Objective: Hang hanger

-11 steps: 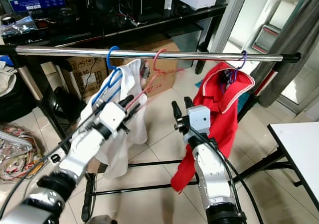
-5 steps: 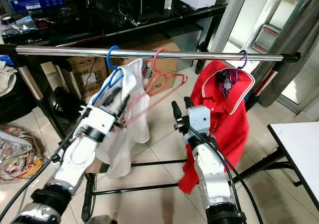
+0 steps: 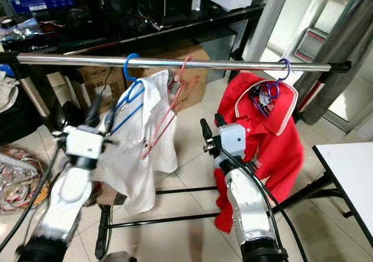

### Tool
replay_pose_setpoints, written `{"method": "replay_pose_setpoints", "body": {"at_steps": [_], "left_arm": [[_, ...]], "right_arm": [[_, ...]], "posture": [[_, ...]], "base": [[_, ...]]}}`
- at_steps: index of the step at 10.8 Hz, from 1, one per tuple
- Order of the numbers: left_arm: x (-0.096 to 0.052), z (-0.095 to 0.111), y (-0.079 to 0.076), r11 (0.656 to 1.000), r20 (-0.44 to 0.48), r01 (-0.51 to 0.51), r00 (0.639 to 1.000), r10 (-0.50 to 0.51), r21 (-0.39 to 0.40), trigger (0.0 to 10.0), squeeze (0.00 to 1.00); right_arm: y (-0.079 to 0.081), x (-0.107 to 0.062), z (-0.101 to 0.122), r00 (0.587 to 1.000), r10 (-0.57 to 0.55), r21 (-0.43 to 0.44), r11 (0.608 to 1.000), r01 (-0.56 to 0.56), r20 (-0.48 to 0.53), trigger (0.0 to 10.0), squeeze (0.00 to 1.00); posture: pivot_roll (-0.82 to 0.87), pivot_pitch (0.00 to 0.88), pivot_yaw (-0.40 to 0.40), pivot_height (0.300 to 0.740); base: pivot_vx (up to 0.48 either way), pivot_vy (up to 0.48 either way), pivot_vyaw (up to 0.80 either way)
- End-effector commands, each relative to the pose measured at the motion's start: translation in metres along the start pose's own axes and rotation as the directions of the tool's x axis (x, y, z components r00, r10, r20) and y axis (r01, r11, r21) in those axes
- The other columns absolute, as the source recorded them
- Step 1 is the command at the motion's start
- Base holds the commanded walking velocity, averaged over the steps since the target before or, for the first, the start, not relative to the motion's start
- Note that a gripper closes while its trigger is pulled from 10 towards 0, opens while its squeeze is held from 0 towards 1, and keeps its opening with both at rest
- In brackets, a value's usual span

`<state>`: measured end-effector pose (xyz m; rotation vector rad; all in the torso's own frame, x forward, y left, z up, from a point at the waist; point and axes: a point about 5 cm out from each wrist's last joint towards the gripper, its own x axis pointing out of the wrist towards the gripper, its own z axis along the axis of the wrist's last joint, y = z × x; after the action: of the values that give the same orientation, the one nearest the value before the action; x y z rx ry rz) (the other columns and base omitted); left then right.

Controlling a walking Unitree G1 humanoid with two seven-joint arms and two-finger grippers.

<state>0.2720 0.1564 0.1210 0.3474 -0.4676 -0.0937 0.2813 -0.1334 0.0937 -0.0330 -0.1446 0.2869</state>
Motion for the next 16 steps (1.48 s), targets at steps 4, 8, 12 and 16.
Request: {"method": "replay_pose_setpoints", "body": {"at_steps": [4,8,12,16], "left_arm": [[-0.015,0.008,-0.007,0.995,-0.062,0.038,0.997,-0.044,-0.087,10.0,1.0],[-0.023,0.011,-0.008,0.99,-0.085,0.057,0.994,-0.068,-0.129,10.0,1.0],[-0.026,0.0,0.008,0.992,-0.2,-0.051,0.979,0.027,-0.114,10.0,0.0],[-0.033,-0.017,0.001,0.983,-0.338,-0.049,0.941,-0.015,-0.18,10.0,0.0]], "right_arm": [[-0.005,0.0,0.003,1.0,0.0,-0.008,1.0,0.0,0.005,10.0,0.0],[-0.005,0.001,0.004,1.0,0.007,-0.014,1.0,-0.007,0.005,10.0,0.0],[-0.014,0.004,0.023,0.993,0.094,-0.042,0.995,-0.091,0.076,10.0,0.0],[-0.001,0.004,0.06,0.91,0.371,0.015,0.925,-0.38,0.187,10.0,0.0]], "posture": [[0.24,0.0,-0.075,0.74],[0.25,0.0,-0.08,0.74],[0.25,0.007,-0.083,0.74],[0.24,0.008,-0.068,0.74]], "base": [[0.0,0.0,0.0],[0.0,0.0,0.0],[0.0,0.0,0.0],[0.0,0.0,0.0]]}}
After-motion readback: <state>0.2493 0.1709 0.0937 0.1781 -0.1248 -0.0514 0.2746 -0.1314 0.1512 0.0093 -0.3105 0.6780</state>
